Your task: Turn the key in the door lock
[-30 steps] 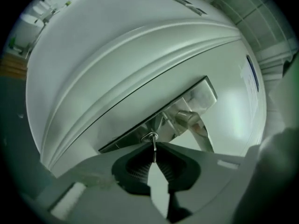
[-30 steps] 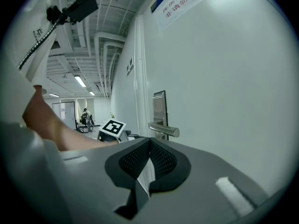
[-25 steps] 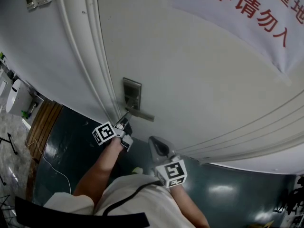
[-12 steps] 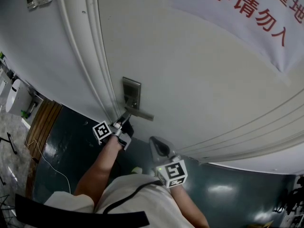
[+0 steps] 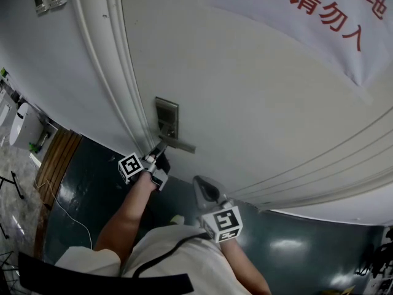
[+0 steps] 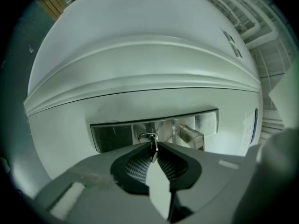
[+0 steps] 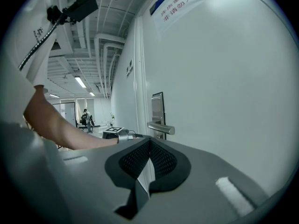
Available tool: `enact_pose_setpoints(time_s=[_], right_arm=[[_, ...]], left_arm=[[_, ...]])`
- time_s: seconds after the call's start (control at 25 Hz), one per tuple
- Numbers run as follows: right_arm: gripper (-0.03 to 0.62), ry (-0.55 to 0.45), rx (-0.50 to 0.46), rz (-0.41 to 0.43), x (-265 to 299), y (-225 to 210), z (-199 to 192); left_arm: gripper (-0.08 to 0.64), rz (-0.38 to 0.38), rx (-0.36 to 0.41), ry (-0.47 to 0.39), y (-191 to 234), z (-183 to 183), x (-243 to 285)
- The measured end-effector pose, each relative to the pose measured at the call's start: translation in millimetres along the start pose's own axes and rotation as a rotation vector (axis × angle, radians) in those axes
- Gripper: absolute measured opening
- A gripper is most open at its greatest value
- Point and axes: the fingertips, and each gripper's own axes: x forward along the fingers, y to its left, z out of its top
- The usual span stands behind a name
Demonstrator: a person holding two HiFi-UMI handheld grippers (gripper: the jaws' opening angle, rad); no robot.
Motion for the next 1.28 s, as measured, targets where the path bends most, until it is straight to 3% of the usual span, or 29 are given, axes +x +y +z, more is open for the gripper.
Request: enact_pose_setpoints(time_s=[0.12,0.36,0.6,0.76,0.88,1.12,1.28], right_arm=[[0.009,-0.001,0.002,0.005,-7,-2,0],[0.009,-0.003,0.005,0.015,-21,-11,5],[0.009,-0.034,0.015,0.015,-34,-25,3],[0.009,-0.036,0.018,0.019,-43,-30,0],[0.009,-0.045,0.044,0.009,-52,-35,6],[0.009,-0.051,0.065,-0.015,-63,-49,7],[0.009,-0.065,0.059,-0.024,-71,-54,10]], left_arm=[[0.058,0.012,0.021,-0.001,0,2,1],[0.174,0.088,0.128,0.013,-1,3,2],[0.181,0.163,0.198,-0.012,4,3,-11],[0.156,0.263,0.367,-0.035,2,4,-28],[0.094,0.315,0.521,-0.031,-11,2,-37],[0.064,0.302,0.702,-0.007,-50,-13,-38],[0.005,0.277,0.894,0.021,-88,-36,-33]])
